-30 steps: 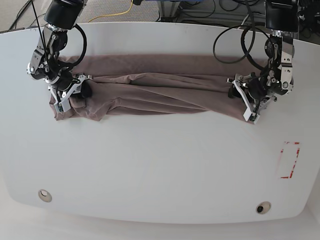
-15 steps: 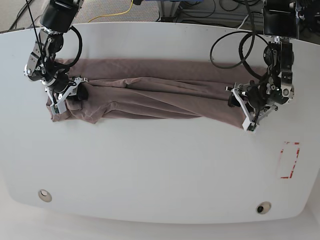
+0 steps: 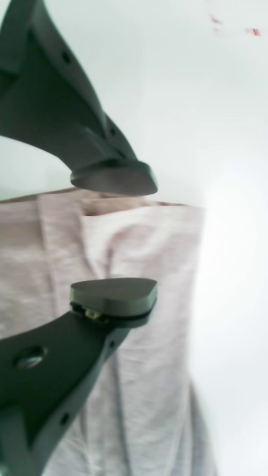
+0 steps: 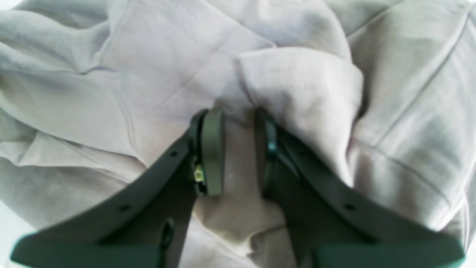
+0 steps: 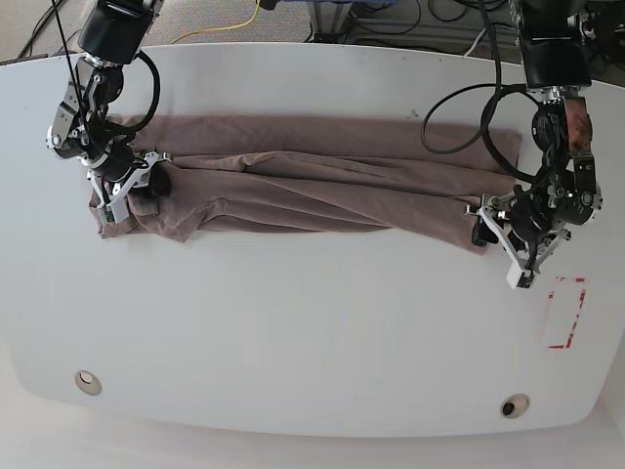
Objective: Layout the t-shirt on the table in an organized manner, then fold the t-shirt properly
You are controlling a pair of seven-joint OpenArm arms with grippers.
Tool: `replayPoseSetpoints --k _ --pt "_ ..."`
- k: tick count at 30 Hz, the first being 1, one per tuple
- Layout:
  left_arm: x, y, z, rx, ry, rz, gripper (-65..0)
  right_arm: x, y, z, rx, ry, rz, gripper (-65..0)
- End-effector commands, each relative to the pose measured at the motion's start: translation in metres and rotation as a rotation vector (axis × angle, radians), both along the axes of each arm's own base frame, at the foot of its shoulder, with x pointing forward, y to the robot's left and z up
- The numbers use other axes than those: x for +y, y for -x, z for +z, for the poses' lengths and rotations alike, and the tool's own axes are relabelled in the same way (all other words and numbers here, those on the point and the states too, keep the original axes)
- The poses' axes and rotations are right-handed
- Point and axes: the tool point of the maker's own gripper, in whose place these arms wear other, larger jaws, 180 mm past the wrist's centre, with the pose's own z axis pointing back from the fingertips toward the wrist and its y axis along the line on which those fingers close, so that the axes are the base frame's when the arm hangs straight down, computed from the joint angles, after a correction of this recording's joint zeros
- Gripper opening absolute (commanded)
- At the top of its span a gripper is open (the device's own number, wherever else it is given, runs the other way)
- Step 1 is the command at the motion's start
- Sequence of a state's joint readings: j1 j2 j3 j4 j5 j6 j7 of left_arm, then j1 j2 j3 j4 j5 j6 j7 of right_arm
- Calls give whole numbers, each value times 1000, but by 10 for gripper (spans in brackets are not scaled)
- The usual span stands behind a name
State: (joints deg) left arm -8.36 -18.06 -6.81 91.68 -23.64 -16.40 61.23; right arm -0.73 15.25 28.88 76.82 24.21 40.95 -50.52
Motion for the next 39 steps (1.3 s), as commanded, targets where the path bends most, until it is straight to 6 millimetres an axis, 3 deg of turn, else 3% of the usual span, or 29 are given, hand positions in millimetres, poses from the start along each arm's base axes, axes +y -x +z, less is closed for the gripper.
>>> replayPoseSetpoints --k 1,6,16,30,33,39 --pt "9 -17 11 -42 11 22 -318 -12 10 -7 70 61 1 -512" --pt "18 -33 2 -48 44 63 -318 -12 10 -8 70 59 1 -512" --pt "41 -41 -29 12 12 129 -318 -12 10 -8 70 59 1 -514" --pt "7 -41 -55 54 16 51 -329 -12 10 -8 70 59 1 -515" --pt "6 -40 -56 57 17 51 -390 -12 10 -8 70 59 1 -515" --pt "5 -41 -55 50 19 49 -601 -12 10 -8 70 59 -1 -515"
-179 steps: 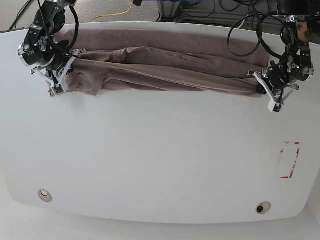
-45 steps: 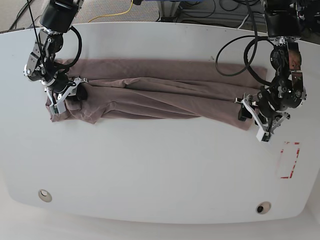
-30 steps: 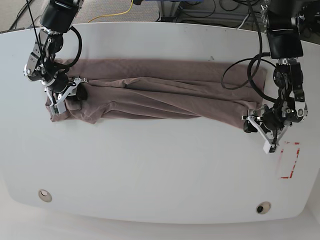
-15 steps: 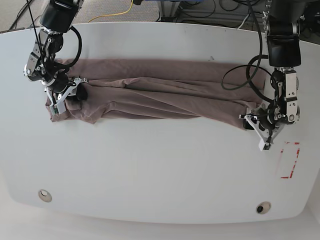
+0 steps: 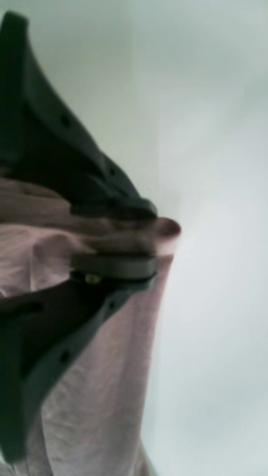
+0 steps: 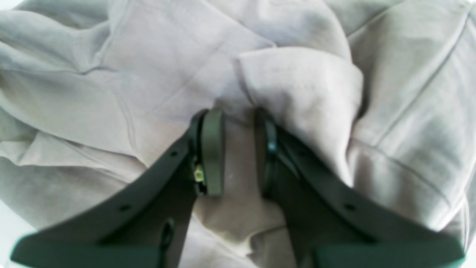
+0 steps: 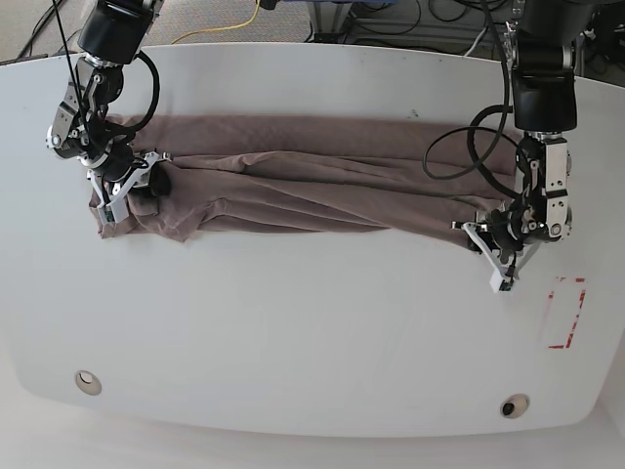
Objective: Layout the t-shirt on the table in an organized manner, then fold the t-shirt properly
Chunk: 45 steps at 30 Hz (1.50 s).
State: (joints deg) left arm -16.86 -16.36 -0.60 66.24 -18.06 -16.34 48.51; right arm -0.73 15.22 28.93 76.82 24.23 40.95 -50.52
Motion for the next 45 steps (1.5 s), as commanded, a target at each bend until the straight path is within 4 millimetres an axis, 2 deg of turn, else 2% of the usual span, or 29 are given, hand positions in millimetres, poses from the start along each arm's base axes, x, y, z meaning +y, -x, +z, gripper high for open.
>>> replayPoseSetpoints --k 1,2,6,10,17,22,29,34,45 --pt "3 -13 17 -52 0 3 -631 -12 10 -8 70 60 0 -515" --pt "4 -13 18 -54 2 8 -650 -12 10 -8 70 60 0 -515" --pt "14 -16 24 -74 12 42 -650 -12 10 -8 70 60 0 -515" --pt "20 -21 44 -133 11 60 -650 -12 10 -8 70 60 0 -515" --pt "16 -6 69 -156 -32 29 -650 -12 10 -8 70 60 0 -517" --pt "13 10 76 -138 -65 6 -650 -12 10 -8 70 60 0 -517" --pt "6 38 75 -121 -99 -32 -650 -12 8 -6 64 60 0 -517" --pt "5 58 62 -85 -106 -43 -650 -12 6 -5 62 57 -1 -517" --pt "14 80 43 -18 -131 -44 -650 -12 6 -5 62 57 -1 -517"
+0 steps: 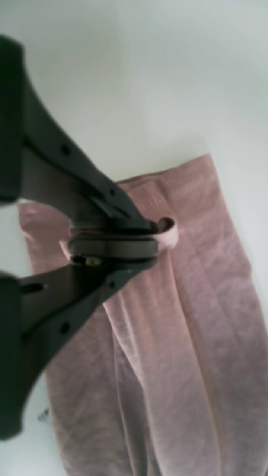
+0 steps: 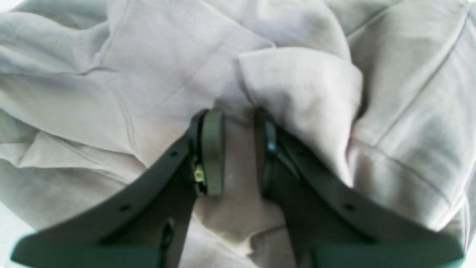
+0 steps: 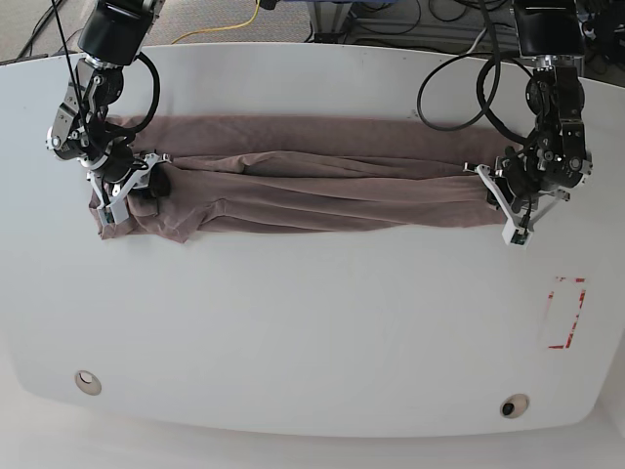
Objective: Layout the t-shirt on the table in an organized manner, then fold the t-shirt properly
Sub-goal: 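Pull the folded end with the left gripper away from the right gripper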
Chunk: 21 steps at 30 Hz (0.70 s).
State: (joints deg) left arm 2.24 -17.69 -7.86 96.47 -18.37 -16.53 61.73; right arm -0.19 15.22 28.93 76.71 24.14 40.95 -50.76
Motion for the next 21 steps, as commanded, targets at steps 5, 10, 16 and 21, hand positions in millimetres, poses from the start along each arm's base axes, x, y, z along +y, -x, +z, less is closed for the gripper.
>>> replayPoseSetpoints --k 5,10,16,21 --pt "17 -4 11 -30 -46 0 -650 -12 10 -7 66 56 -2 -517" --pt "18 -5 13 -33 -51 0 -504 -12 10 -7 66 56 -2 -517" --pt "28 -3 16 -26 -78 -2 -296 -12 8 -7 63 56 -2 -517" --pt "44 4 27 -3 -97 40 -281 -11 8 -6 62 56 -1 -517"
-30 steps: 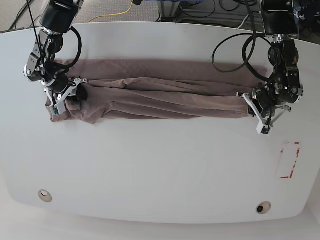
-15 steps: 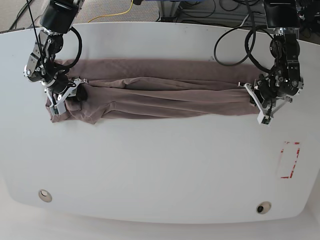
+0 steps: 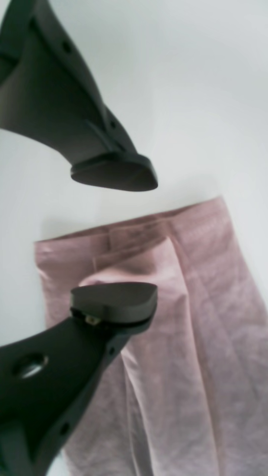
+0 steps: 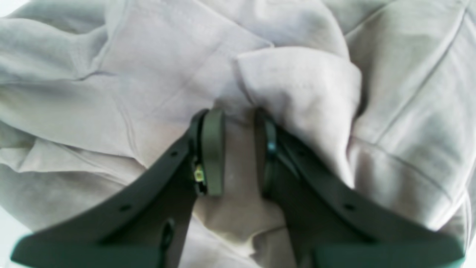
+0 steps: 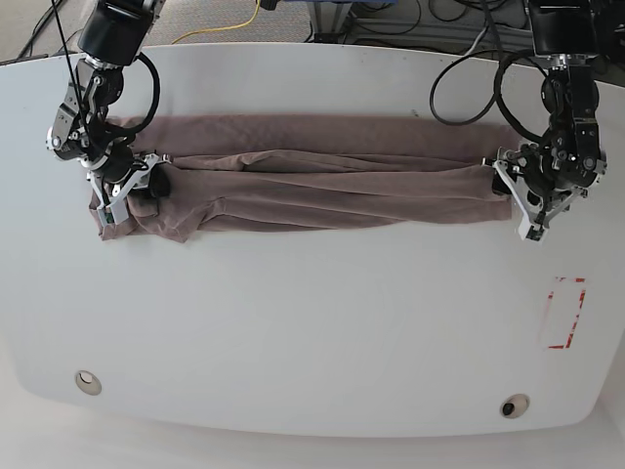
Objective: Layout the t-shirt on the table in an organized manner, then fold the t-shirt properly
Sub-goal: 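Pull the folded end with the left gripper away from the right gripper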
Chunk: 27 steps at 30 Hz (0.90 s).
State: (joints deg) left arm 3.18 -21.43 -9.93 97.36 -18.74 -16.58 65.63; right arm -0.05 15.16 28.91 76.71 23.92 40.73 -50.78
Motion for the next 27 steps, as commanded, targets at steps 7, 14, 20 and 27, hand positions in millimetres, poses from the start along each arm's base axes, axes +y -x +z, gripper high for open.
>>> replayPoseSetpoints --k 7,14,20,27 --pt "14 -6 42 -97 76 -52 -279 -11 8 -5 58 56 3 -517" --pt "13 -3 33 -92 203 -42 -279 -11 8 -6 61 54 2 -517" --pt "24 8 7 -36 321 28 -279 -11 8 -6 60 56 3 -517" --pt "26 9 -13 10 373 65 -279 -11 9 -6 61 56 3 -517"
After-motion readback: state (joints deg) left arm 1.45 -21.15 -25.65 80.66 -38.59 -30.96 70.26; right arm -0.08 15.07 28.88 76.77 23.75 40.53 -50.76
